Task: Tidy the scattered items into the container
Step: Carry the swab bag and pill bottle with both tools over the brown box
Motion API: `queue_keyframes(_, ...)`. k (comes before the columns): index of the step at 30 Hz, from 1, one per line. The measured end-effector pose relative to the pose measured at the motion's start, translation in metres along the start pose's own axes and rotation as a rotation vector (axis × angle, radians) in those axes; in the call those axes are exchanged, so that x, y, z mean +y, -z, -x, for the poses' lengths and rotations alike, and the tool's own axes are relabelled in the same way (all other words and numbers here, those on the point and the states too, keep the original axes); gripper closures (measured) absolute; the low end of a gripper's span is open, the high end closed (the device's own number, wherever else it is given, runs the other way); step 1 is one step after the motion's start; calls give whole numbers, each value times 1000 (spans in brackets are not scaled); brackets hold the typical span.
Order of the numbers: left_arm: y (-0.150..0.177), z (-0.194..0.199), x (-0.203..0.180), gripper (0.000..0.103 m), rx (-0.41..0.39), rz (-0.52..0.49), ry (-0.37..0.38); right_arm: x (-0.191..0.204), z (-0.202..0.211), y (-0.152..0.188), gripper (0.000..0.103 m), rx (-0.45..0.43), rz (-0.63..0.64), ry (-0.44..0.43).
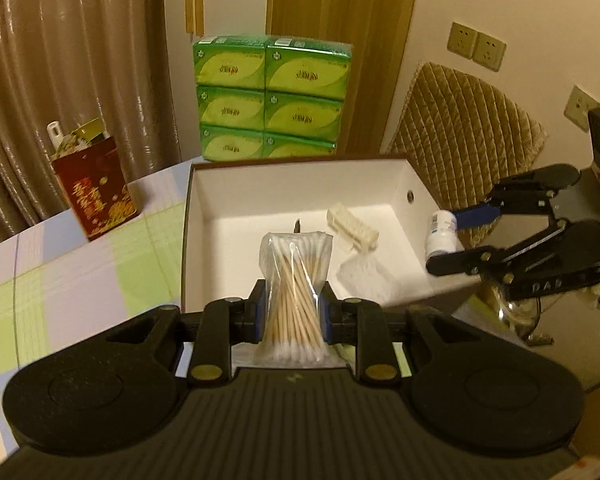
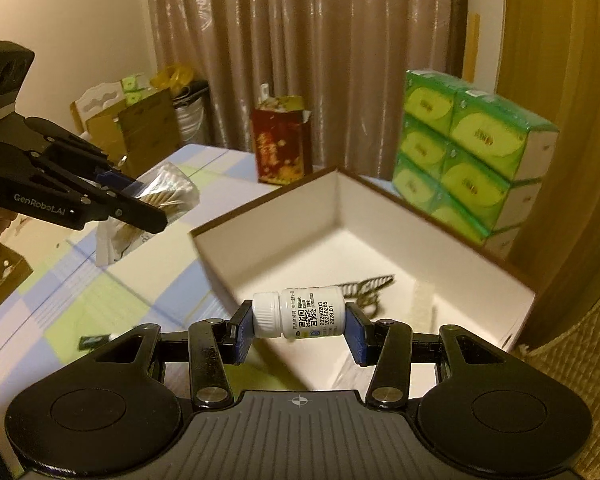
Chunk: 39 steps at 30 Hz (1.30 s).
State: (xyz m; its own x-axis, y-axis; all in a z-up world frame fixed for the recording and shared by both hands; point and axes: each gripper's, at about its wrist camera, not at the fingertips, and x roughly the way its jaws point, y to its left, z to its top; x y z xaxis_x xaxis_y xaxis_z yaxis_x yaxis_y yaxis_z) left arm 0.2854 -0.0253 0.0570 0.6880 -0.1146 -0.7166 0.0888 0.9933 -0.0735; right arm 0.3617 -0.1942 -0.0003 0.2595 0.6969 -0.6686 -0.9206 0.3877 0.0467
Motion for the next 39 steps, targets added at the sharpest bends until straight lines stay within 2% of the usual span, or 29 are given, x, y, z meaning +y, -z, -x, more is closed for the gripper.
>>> queue_keyframes(8,-30,-44,10,82,24,-26,-14,-23,-28,-17,59,21,-15,20)
queue_keyframes(17,-43,-88,15,82,69,-71,-34,-40,-62,-16,59,77,-40,-5)
queue_keyframes(39,-12,-197,39,81,332,-105,-59,-58,-143,3,59,265,-65,-88)
